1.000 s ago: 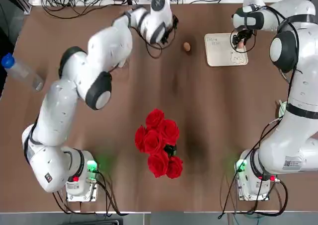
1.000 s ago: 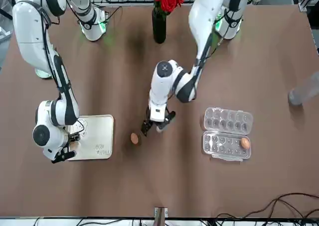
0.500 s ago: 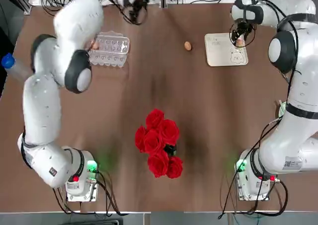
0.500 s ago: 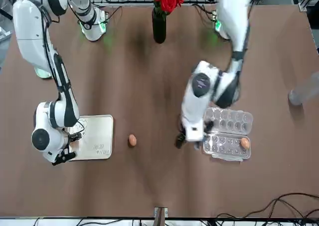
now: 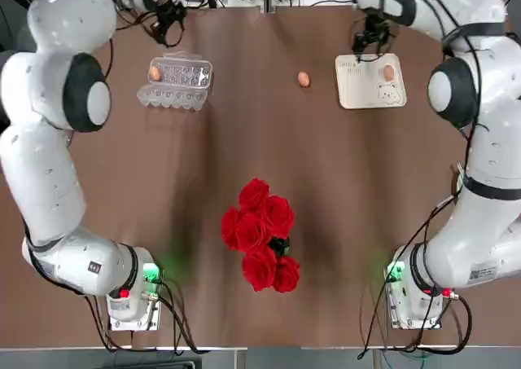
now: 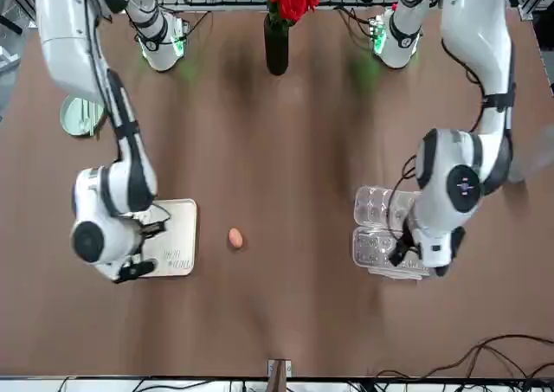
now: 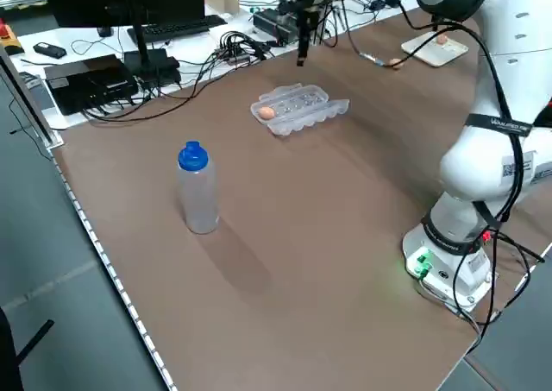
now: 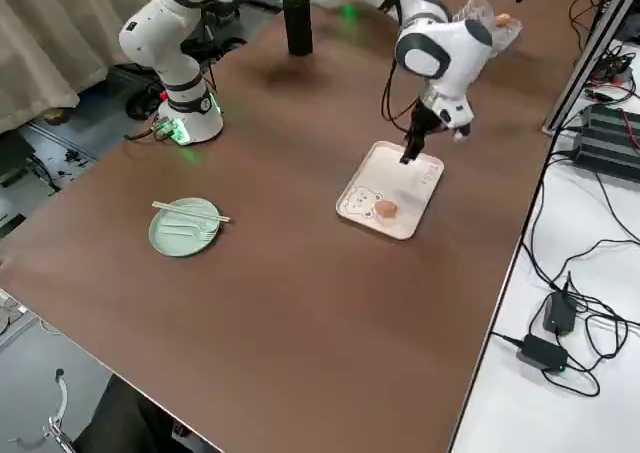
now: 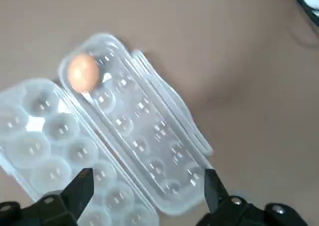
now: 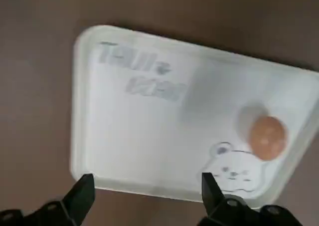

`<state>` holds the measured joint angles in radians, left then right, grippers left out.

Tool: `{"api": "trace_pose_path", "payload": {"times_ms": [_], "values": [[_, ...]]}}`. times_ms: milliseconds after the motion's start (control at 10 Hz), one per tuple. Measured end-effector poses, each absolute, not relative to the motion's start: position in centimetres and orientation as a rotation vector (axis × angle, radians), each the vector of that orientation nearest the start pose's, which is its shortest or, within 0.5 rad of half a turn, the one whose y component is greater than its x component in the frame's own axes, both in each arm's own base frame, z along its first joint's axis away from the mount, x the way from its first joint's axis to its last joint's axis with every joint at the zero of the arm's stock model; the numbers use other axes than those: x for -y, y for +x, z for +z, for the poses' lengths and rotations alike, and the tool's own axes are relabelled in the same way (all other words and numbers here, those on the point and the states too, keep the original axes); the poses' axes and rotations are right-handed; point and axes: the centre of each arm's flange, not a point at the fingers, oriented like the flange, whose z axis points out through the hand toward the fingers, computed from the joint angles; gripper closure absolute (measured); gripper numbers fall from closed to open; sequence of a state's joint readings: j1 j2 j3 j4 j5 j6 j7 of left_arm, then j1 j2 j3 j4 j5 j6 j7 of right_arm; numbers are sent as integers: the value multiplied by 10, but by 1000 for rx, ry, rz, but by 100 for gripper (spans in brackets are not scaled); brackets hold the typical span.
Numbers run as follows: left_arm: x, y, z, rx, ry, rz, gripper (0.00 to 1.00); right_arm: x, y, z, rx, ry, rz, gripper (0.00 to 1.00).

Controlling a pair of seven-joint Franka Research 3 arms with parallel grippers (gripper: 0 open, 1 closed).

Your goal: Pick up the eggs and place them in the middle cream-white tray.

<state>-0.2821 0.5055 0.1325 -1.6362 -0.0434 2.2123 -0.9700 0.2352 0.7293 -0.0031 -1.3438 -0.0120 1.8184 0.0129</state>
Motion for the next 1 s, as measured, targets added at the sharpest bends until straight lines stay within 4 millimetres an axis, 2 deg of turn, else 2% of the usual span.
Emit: {"api": "trace_pose_path", "payload": {"times_ms": [100, 200, 400, 600, 800, 1000], "values": [[90, 673, 321, 1282, -2880, -122, 3, -207, 679, 274, 327, -3145, 353, 6], [71, 672, 310, 1302, -2867, -126, 3, -244, 671, 274, 316, -3148, 312, 6], [46, 676, 283, 1310, -2844, -172, 3, -296, 654, 272, 289, -3139, 262, 6], [22, 680, 256, 1308, -2826, -202, 4, -328, 643, 272, 307, -3133, 223, 6], [3, 682, 241, 1312, -2822, -218, 5, -359, 630, 265, 339, -3123, 187, 7], [5, 682, 228, 1300, -2828, -217, 6, -378, 624, 249, 342, -3111, 133, 7]]}}
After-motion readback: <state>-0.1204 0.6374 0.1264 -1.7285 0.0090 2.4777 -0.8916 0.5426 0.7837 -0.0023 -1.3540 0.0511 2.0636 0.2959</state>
